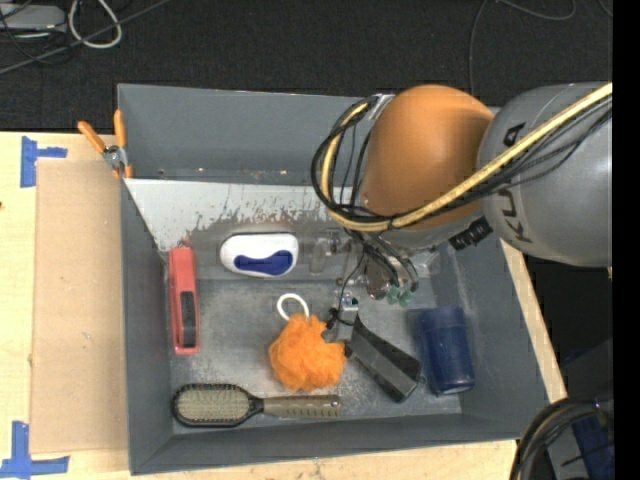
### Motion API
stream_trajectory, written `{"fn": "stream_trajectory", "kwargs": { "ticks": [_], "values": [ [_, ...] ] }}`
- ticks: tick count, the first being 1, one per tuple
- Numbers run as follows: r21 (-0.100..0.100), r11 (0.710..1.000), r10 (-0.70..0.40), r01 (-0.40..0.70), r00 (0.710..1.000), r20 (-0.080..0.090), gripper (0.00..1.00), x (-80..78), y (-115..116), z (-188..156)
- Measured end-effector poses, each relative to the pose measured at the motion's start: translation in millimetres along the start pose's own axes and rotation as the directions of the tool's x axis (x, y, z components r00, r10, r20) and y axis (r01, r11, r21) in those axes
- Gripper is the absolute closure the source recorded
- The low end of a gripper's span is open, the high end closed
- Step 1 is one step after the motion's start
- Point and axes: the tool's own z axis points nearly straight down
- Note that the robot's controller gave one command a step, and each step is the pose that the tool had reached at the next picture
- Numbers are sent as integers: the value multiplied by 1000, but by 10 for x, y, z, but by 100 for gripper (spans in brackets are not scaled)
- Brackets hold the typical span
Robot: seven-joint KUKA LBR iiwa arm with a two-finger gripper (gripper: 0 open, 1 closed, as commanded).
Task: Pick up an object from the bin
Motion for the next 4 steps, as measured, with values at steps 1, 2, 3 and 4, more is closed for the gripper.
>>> {"fn": "stream_trajectory", "kwargs": {
  "ticks": [1,2,3,4],
  "values": [
    [0,1000,0,0,1000,0,0,0,0,0],
    [-1,1000,-4,4,1000,2,0,147,325,686],
    [-4,997,-71,71,997,-7,0,213,217,818],
    [4,991,-133,133,991,9,0,150,1,965]
  ]
}}
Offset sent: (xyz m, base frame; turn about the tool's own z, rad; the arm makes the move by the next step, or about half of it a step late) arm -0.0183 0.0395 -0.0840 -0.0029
